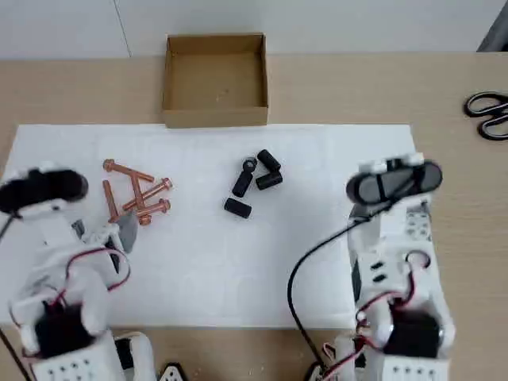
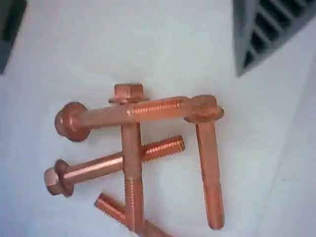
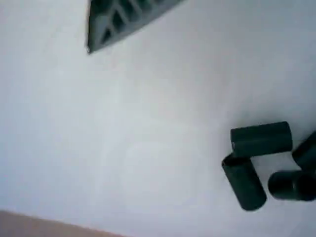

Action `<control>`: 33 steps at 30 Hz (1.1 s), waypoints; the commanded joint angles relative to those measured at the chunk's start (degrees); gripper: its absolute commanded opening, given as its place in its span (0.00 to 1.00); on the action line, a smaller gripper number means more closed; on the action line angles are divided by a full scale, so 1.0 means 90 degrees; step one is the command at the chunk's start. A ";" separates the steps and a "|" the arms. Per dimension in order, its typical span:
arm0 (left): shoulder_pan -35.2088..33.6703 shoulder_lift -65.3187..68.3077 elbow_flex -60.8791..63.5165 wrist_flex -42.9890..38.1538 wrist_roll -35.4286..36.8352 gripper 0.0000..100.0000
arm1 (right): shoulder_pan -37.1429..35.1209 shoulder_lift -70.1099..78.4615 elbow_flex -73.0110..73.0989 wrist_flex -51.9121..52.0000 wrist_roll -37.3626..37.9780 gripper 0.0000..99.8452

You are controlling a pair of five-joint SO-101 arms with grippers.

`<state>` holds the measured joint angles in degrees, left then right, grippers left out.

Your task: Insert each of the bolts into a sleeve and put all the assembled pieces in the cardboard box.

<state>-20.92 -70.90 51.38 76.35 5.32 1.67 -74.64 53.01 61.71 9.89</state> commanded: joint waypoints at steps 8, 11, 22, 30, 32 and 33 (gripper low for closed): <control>0.0000 0.3233 -0.2212 0.0889 -0.0098 0.28 | -0.0894 0.5485 -0.3907 0.2437 0.0078 0.22; 0.0000 0.3790 -0.2418 0.0869 -0.0567 0.28 | -0.1216 0.6598 -0.4620 0.2525 0.0029 0.22; -0.0010 0.5197 -0.2759 0.0869 -0.0742 0.28 | -0.2505 0.9109 -0.6193 0.2427 0.0049 0.22; -0.0039 0.5314 -0.2896 0.0869 -0.0430 0.28 | -0.3629 1.0271 -0.7209 0.2427 0.0186 0.22; -0.0039 0.5314 -0.2896 0.0869 -0.0332 0.28 | -0.3707 1.0574 -0.7463 0.2369 0.0303 0.22; -0.0039 0.5314 -0.2896 0.0869 -0.0332 0.28 | -0.3717 1.0711 -0.7570 0.2330 0.0313 0.22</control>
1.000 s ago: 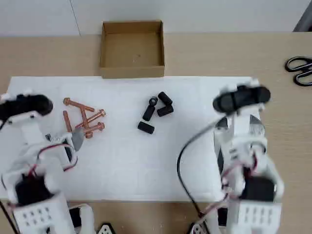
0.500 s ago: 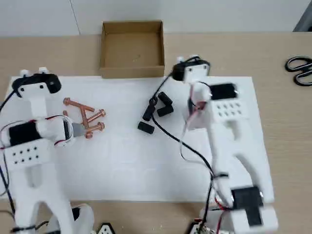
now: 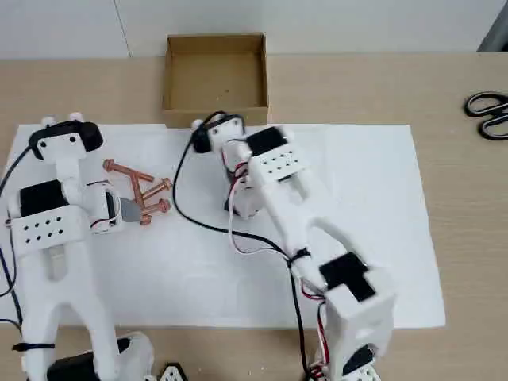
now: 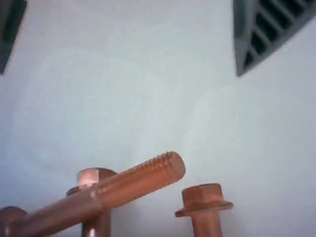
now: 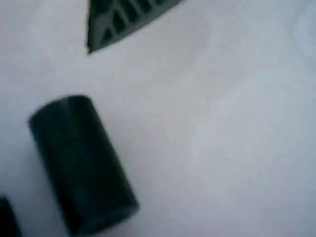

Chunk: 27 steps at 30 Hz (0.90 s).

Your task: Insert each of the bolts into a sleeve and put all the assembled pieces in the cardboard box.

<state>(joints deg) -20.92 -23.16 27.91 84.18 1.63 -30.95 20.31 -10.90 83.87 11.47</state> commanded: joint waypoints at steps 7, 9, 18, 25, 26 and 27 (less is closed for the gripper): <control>-0.0039 0.0010 -0.0269 0.0000 0.0078 0.28 | -0.0103 0.0845 -0.1094 -0.0171 0.0156 0.22; -0.0039 0.0010 -0.0269 0.0000 0.0078 0.28 | -0.0112 0.0972 -0.1241 -0.0171 0.0156 0.22; -0.0029 0.0010 -0.0269 0.0000 0.0078 0.28 | -0.0464 0.1597 -0.1680 -0.0357 0.0127 0.22; -0.0029 0.0010 -0.0259 0.0000 0.0078 0.28 | -0.0523 0.1783 -0.1700 -0.0396 0.0117 0.22; -0.0029 0.0010 -0.0259 0.0000 0.0078 0.28 | -0.0532 0.1792 -0.1700 -0.0396 0.0117 0.22; -0.0029 0.0010 -0.0259 0.0000 0.0078 0.28 | -0.0562 0.1792 -0.1700 -0.0396 0.0107 0.22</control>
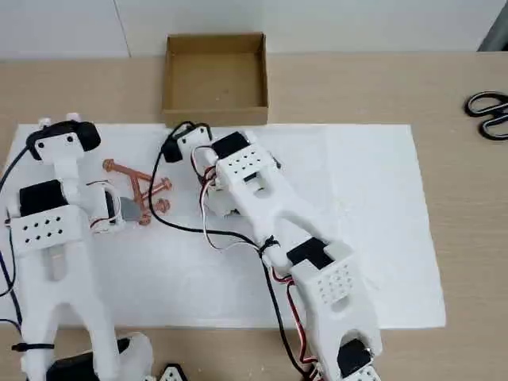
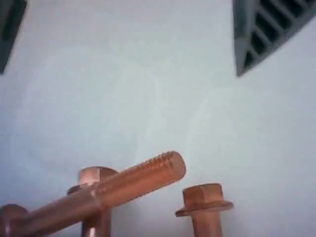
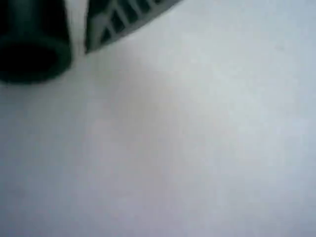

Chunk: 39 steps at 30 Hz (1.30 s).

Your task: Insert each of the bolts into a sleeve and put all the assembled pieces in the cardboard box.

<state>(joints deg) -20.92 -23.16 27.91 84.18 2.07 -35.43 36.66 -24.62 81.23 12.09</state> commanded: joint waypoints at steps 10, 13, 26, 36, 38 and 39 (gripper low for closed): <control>-0.0029 0.0010 -0.0249 0.0029 0.0029 0.28 | -0.0161 -0.0005 -0.0176 -0.0103 0.0039 0.15; -0.0039 0.0010 -0.0249 0.0039 0.0029 0.28 | -0.0161 -0.0005 -0.0176 -0.0093 0.0039 0.08; -0.0039 0.0010 -0.0269 0.0039 0.0020 0.28 | -0.0024 -0.0337 -0.0498 0.0640 0.0049 0.00; -0.0010 0.0010 -0.0249 0.0029 0.0020 0.28 | 0.0777 -0.1460 -0.1035 0.1529 -0.0254 0.01; -0.0010 0.0010 -0.0239 0.0039 0.0020 0.28 | 0.1079 -0.1411 -0.1016 0.1607 -0.0449 0.01; -0.0010 0.0010 -0.0239 0.0039 0.0020 0.28 | 0.1216 -0.1363 -0.0938 0.1597 -0.0498 0.01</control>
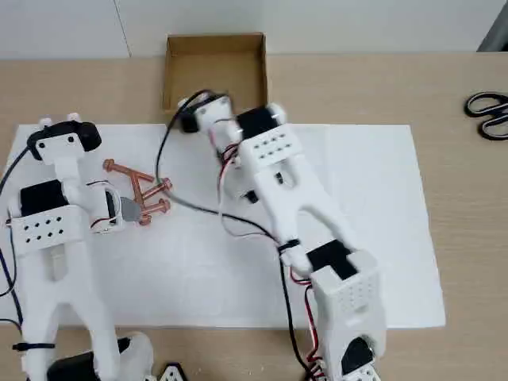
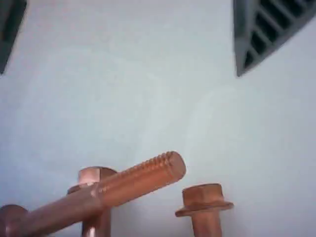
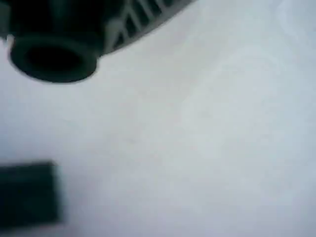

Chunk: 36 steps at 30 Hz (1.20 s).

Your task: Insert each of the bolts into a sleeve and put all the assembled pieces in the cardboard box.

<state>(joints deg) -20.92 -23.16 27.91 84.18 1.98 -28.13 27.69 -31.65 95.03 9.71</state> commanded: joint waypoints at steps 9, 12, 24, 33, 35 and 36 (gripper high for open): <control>-0.0010 0.0020 -0.0239 0.0000 0.0029 0.28 | 0.0611 0.0337 0.0332 -0.0015 -0.0469 0.01; -0.0010 0.0029 -0.0239 0.0000 0.0029 0.28 | 0.0620 0.0630 0.0342 -0.0054 -0.0596 0.01; -0.0010 0.0049 -0.0239 0.0000 0.0020 0.28 | 0.0630 0.1177 0.0342 -0.0151 -0.0840 0.12; -0.0010 0.0049 -0.0239 0.0000 0.0000 0.28 | 0.0630 0.1177 0.0342 -0.0034 -0.0821 0.12; -0.0010 0.0049 -0.0239 0.0000 0.0000 0.28 | 0.0630 0.1177 0.0342 -0.0034 -0.0821 0.12; -0.0010 0.0049 -0.0239 0.0000 0.0000 0.28 | 0.0630 0.1177 0.0342 -0.0034 -0.0821 0.12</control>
<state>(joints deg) -20.92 -22.55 27.91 84.35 1.98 -23.30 38.68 -28.31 94.15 2.68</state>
